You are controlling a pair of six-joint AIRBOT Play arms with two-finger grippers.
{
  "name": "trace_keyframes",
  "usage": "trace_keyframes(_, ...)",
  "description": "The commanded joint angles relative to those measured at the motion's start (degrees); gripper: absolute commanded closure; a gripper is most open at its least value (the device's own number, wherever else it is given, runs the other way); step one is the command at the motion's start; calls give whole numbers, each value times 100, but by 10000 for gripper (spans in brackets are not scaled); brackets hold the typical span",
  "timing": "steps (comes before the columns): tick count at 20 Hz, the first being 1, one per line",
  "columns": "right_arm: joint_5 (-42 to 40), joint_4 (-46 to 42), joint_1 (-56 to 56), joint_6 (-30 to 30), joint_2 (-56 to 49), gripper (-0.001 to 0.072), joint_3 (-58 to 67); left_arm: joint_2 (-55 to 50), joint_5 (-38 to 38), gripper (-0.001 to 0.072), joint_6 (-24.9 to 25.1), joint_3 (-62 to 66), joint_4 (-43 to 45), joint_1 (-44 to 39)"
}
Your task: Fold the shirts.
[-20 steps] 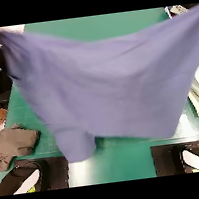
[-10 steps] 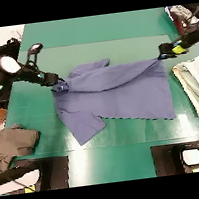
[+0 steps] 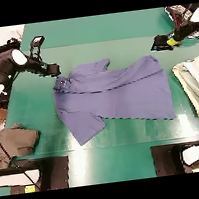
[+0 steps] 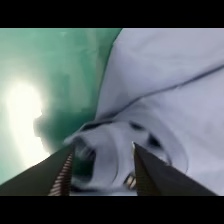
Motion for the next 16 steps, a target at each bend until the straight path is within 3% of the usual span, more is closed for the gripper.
trace_keyframes(1,540,22,-205,-131,411,324,-37,151,-1462,277,-26,435,859,4)
trace_keyframes(4,581,42,-391,-284,1261,324,-1045,446,-1751,277,-79,138,1023,4)
trace_keyframes(10,610,1502,-920,-776,2933,327,-3386,903,-1773,276,-262,-1344,999,4)
trace_keyframes(16,223,1515,-988,-804,3921,327,-4607,960,-1215,276,-527,-2559,61,4)
